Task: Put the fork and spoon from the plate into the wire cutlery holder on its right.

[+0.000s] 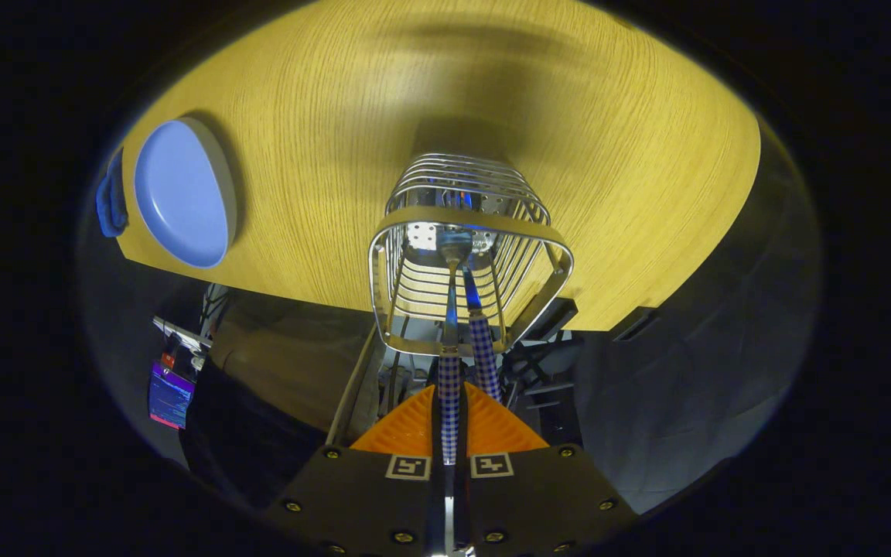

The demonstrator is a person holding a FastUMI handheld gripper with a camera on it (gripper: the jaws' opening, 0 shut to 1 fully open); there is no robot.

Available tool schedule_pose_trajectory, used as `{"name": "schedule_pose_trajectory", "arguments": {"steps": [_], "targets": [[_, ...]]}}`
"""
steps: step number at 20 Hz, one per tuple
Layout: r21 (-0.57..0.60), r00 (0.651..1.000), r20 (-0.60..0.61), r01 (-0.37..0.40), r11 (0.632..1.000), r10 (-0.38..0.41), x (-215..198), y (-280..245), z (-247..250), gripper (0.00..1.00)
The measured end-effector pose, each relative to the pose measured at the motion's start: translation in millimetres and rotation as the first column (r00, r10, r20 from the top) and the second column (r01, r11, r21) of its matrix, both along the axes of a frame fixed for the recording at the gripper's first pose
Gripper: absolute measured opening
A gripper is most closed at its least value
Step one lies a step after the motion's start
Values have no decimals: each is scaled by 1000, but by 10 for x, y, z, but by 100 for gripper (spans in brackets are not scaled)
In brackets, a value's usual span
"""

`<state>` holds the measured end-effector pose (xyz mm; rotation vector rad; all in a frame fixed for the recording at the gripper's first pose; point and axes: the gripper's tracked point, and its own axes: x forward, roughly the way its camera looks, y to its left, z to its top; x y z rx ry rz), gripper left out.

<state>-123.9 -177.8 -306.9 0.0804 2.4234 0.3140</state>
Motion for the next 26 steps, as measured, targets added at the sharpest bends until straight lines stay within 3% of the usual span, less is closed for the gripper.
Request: {"name": "schedule_pose_trajectory", "arguments": {"steps": [6, 7, 9, 10, 11, 13, 14, 15, 17, 19, 21, 23, 26], "targets": [[-10, 999, 24, -22, 1000, 22, 66, -65, 11, 11], [-7, 999, 35, -37, 999, 37, 69, -83, 31, 26], [-6, 996, 66, -59, 998, 59, 77, -145, 74, 37], [0, 995, 80, -60, 998, 60, 77, -164, 121, 37], [11, 994, 94, -48, 999, 47, 68, -161, 177, 54], [11, 990, 131, -44, 999, 42, 29, -218, 265, 69], [9, 988, 152, -44, 999, 42, 15, -254, 296, 69], [-2, 984, 175, -41, 999, 40, 15, -287, 317, 76], [-22, 971, 237, -42, 999, 46, -22, -296, 439, 97], [-7, 953, 301, -24, 1000, 25, -39, -257, 427, 97], [-7, 922, 387, -3, 1000, 5, -25, -228, 540, 97], [-23, 867, 498, 7, 1000, 5, 21, -189, 610, 97], [-38, 747, 665, 54, 998, -16, 56, -48, 698, 97]]}}
